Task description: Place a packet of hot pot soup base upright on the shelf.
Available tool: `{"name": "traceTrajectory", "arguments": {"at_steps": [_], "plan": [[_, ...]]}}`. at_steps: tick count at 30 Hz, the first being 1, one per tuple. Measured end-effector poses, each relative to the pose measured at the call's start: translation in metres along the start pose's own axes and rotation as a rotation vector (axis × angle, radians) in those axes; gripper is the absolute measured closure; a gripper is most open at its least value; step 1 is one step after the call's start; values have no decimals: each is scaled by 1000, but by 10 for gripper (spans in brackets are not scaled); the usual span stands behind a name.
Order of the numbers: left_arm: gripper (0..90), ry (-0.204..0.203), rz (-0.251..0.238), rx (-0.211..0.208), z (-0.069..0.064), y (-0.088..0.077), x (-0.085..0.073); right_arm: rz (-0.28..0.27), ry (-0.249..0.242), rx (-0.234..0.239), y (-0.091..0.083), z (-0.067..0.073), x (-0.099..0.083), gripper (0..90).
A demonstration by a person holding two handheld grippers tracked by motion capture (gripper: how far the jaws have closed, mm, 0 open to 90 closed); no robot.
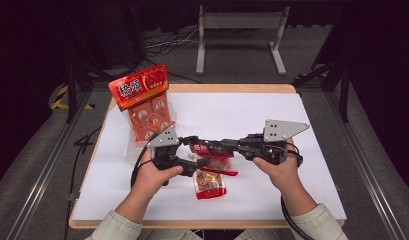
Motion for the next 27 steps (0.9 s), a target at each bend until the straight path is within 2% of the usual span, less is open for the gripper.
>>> {"name": "traceTrajectory", "arguments": {"at_steps": [1, 2, 6, 10, 16, 18, 19, 23, 27], "plan": [[177, -17, -3, -7, -1, 1, 0, -3, -1, -1, 0, 0, 0, 900], [193, -11, -3, -15, 0, 2, 0, -5, -1, -3, 0, 0, -1, 900], [292, -42, -31, -38, 2, 0, -2, -17, 6, -9, 0, -1, -2, 900], [430, -44, -42, -35, 4, -2, -4, -23, 11, -11, 1, -1, -3, 900], [501, -26, -46, -9, 5, -6, -3, -16, 0, -30, 3, 0, -4, 900], [561, -32, -44, -15, 6, -6, -4, -16, 7, -43, 3, -1, -4, 900], [561, -31, -43, -15, 6, -7, -4, -16, 7, -43, 3, -1, -4, 900], [706, -35, -48, -28, 5, -10, -3, -21, 20, -55, 1, -3, -5, 900], [781, -34, -48, -28, 3, -12, -2, -22, 16, -57, 1, -3, -5, 900]]}}
Point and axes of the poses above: each handheld gripper's, and its own axes: y roughly forward along the jaws, x roughly out of its top, z roughly to its left, the point moved 1 cm from there along y, roughly forward along the jaws, and after that the axes turned 12 degrees about -x, right-handed, at the moved point
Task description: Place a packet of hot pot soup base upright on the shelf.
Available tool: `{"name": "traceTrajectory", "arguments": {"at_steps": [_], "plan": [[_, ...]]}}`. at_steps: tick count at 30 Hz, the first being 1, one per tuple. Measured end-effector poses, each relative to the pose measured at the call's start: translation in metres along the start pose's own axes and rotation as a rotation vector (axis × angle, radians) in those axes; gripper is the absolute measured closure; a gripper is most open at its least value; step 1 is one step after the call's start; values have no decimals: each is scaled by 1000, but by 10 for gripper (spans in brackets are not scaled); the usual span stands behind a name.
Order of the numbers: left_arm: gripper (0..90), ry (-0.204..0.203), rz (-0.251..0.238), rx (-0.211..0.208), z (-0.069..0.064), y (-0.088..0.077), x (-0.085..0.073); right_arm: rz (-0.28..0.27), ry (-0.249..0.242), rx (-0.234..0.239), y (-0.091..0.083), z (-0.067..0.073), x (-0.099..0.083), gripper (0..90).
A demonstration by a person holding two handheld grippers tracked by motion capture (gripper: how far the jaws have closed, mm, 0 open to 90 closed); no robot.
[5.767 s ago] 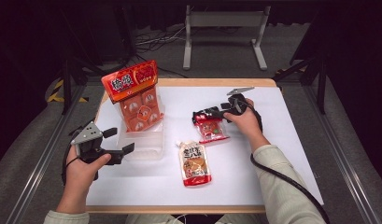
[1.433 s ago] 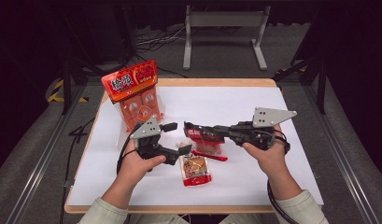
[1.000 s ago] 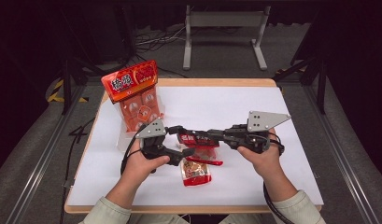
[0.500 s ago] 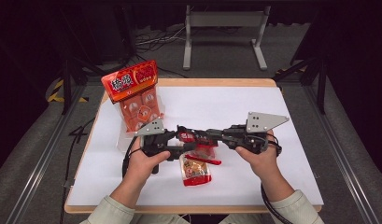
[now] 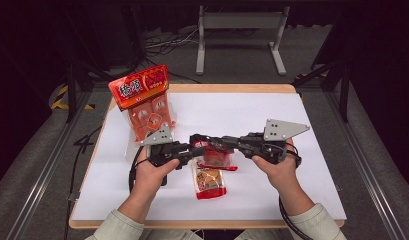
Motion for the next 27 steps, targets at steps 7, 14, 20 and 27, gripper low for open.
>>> {"name": "traceTrajectory", "arguments": {"at_steps": [7, 14, 20, 27], "plan": [[840, 25, 19, 13, -3, -4, 3, 2, 4, 0, 1, 0, -1, 900], [865, 61, 44, 9, -6, -10, 9, 4, 0, -15, 1, 0, -1, 870], [869, 67, 42, 11, -5, -16, 11, 15, 5, -20, 1, -1, -2, 801], [872, 80, 48, 23, -3, -27, 16, 20, 34, -36, -3, -7, -3, 726]]}}
Point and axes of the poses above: each handheld gripper's, and its own axes: y roughly forward along the jaws, x roughly out of its top, z roughly to its left, the point moved 1 cm from there along y, roughly forward along the jaws, and after that the axes turned 12 degrees about -x, right-handed, at the moved point
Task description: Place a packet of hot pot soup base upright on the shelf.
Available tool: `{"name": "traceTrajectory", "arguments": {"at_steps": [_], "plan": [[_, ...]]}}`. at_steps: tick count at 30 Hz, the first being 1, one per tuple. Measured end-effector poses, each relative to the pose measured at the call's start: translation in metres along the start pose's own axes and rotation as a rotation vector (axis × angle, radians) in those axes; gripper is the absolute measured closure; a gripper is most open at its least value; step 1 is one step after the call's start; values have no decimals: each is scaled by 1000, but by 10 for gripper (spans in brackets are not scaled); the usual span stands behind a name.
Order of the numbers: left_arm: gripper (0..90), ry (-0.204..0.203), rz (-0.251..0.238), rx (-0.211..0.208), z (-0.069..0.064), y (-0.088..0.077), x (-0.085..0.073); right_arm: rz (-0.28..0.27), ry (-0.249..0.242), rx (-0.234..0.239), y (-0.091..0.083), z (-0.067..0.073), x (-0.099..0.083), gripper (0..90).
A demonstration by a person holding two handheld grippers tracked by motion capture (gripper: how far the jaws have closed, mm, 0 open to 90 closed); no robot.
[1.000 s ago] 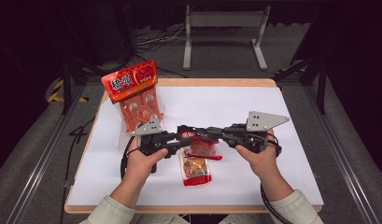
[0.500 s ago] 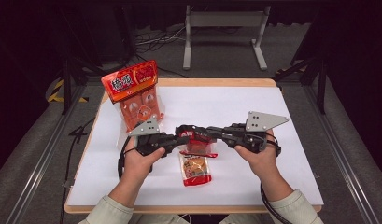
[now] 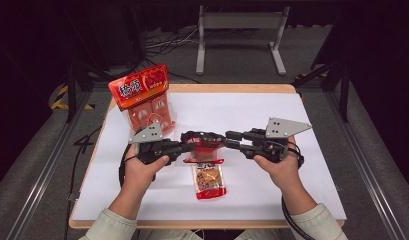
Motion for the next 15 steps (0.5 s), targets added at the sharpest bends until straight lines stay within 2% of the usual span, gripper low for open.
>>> {"name": "traceTrajectory", "arguments": {"at_steps": [10, 13, 15], "plan": [[872, 32, 13, 27, 2, -22, 8, -8, 25, -40, -12, -10, -1, 710], [872, 30, 9, 32, 2, -29, 11, -2, 33, -54, -15, -14, -3, 709], [873, 48, 20, 31, 2, -34, 13, 2, 35, -60, -15, -16, -4, 709]]}}
Point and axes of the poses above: each handheld gripper's, and its own axes: y roughly forward along the jaws, x roughly out of its top, z roughly to its left, the point moved 1 cm from there along y, roughly forward along the jaws, and after that the axes turned 12 degrees about -x, right-handed, at the moved point
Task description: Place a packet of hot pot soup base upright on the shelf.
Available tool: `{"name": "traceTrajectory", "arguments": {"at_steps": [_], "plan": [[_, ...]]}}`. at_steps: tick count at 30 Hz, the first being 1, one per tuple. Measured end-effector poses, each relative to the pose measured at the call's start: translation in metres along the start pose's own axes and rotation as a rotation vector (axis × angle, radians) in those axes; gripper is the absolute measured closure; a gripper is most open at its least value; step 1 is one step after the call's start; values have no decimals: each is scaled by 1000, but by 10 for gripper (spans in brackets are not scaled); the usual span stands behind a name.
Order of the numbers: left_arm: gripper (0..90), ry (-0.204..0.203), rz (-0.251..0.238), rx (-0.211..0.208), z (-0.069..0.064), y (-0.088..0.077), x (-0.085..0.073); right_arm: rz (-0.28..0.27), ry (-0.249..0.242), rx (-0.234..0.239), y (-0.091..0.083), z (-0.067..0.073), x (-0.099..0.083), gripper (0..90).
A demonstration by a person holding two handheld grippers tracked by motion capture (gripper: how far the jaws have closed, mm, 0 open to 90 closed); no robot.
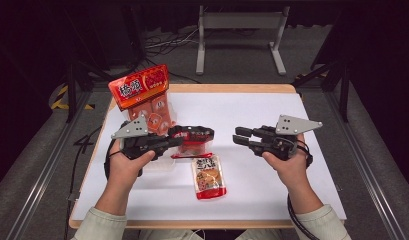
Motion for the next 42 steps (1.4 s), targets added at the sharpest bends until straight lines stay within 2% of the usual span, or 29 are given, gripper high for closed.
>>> {"name": "traceTrajectory", "arguments": {"at_steps": [2, 10, 13, 19, 25, 33, 42], "plan": [[873, 20, -5, 5, 0, -7, 2, 4, 6, -6, -1, -3, -2, 709], [872, 19, -39, 36, 3, -24, 4, 4, 37, -15, -2, -11, -6, 706], [872, 36, -41, 54, 4, -30, 4, 6, 53, -17, -1, -15, -10, 707], [872, 43, -51, 85, 7, -42, 4, 15, 67, -35, -2, -22, -15, 709], [872, 43, -38, 114, 12, -48, 0, 21, 74, -54, -6, -28, -19, 710], [873, 40, -50, 154, 18, -58, -1, 24, 88, -86, -15, -34, -24, 710], [873, 53, -31, 177, 30, -61, -6, 28, 100, -111, -22, -38, -27, 710]]}}
Point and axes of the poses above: each handheld gripper's, and its own axes: y roughly forward along the jaws, x roughly out of its top, z roughly to its left, the point moved 1 cm from there along y, roughly forward along the jaws, and after that the axes turned 12 degrees about -x, right-handed, at the moved point
